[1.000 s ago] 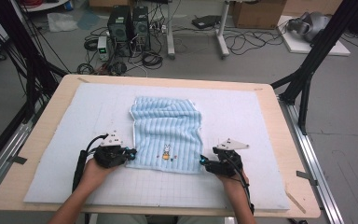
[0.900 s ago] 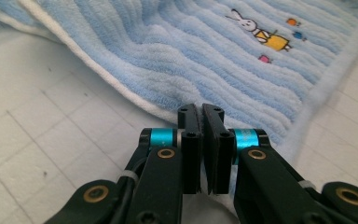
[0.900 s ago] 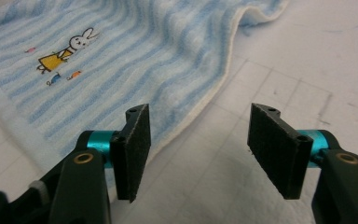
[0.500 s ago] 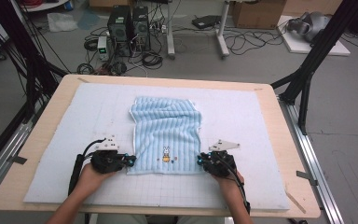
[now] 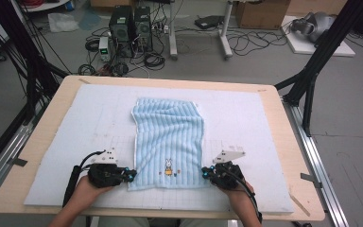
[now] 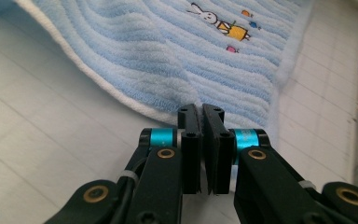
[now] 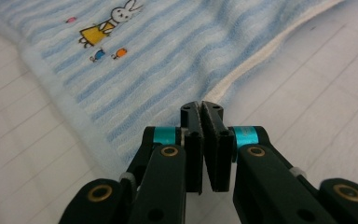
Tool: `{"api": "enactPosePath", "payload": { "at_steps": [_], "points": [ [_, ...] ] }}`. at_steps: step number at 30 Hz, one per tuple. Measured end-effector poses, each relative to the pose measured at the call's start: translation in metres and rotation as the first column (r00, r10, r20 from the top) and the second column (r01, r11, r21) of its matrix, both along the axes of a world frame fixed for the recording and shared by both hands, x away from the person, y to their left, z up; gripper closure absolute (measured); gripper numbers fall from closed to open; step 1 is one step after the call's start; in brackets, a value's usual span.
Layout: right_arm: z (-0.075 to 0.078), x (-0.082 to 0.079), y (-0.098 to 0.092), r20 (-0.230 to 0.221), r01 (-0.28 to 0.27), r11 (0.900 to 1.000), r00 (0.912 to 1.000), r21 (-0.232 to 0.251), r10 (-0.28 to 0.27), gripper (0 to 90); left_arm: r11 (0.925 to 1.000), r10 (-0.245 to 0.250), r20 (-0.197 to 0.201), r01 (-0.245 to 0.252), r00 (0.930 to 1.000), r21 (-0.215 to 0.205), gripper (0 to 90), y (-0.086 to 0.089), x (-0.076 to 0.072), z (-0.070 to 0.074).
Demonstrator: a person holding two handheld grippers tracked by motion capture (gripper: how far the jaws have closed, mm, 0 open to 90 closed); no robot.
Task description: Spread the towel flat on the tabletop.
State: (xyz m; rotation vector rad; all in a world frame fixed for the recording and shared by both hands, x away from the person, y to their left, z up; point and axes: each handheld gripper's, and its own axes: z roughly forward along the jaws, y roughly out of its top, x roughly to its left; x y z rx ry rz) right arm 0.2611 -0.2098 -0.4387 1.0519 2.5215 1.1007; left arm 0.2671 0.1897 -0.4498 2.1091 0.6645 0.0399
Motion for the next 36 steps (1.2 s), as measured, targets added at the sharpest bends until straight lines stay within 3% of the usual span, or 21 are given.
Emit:
{"api": "enactPosePath", "payload": {
  "at_steps": [4,7,9,10,12,13,16,19,22,27,30,33,36],
  "points": [
    [0.002,-0.021,-0.008,-0.013,-0.032,0.999,0.9994,0.002,0.032,86.9,0.9980,-0.062,-0.022,0.062,0.9978,-0.015,85.4,-0.001,-0.011,0.000],
    [0.002,-0.036,-0.014,-0.037,-0.046,0.999,0.9983,0.006,0.046,86.8,0.9918,-0.126,-0.039,0.126,0.9912,-0.024,85.4,-0.004,-0.020,0.000],
    [0.002,-0.044,-0.018,-0.037,-0.051,0.999,0.9980,0.013,0.052,86.1,0.9888,-0.148,-0.044,0.146,0.9881,-0.028,84.4,-0.006,-0.025,0.001],
    [0.003,-0.047,-0.019,-0.033,-0.054,0.998,0.9980,0.016,0.054,81.0,0.9898,-0.140,-0.042,0.139,0.9892,-0.032,79.9,-0.006,-0.026,0.001],
    [0.004,-0.048,-0.020,-0.003,-0.025,1.000,0.9997,0.004,0.025,69.0,0.9975,-0.063,-0.032,0.062,0.9975,-0.035,53.7,-0.004,-0.022,0.003],
    [0.005,-0.047,-0.021,0.006,-0.003,1.000,1.0000,0.018,0.003,63.3,0.9984,-0.023,-0.036,0.021,0.9991,-0.053,46.6,-0.002,-0.018,0.004],
    [0.008,-0.040,-0.024,0.041,0.076,0.995,0.9960,0.066,-0.079,48.4,0.9911,0.089,-0.006,-0.089,0.9960,-0.098,40.0,0.008,-0.011,0.009],
    [0.012,-0.033,-0.024,0.082,0.123,0.987,0.9879,0.103,-0.132,41.5,0.9749,0.190,0.031,-0.184,0.9814,-0.125,38.1,0.017,-0.001,0.014],
    [0.010,-0.025,-0.017,0.104,0.125,0.988,0.9855,0.095,-0.135,43.1,0.9609,0.254,0.038,-0.248,0.9665,-0.124,37.4,0.023,0.011,0.017],
    [0.005,-0.012,0.006,0.089,0.073,0.996,0.9930,0.059,-0.078,46.2,0.9481,0.303,0.026,-0.299,0.9526,-0.109,37.7,0.024,0.029,0.015],
    [-0.001,0.000,0.019,0.064,0.050,0.998,0.9966,0.035,-0.052,48.4,0.9393,0.326,0.020,-0.321,0.9452,-0.120,37.8,0.025,0.039,0.016],
    [-0.007,0.008,0.030,0.044,0.024,1.000,0.9987,-0.002,-0.024,53.6,0.9282,0.350,0.012,-0.345,0.9366,-0.139,37.8,0.027,0.044,0.016],
    [-0.006,0.009,0.030,0.049,0.023,1.000,0.9985,-0.001,-0.023,66.7,0.9245,0.359,0.002,-0.355,0.9334,-0.139,38.0,0.030,0.043,0.012]
  ]
}}
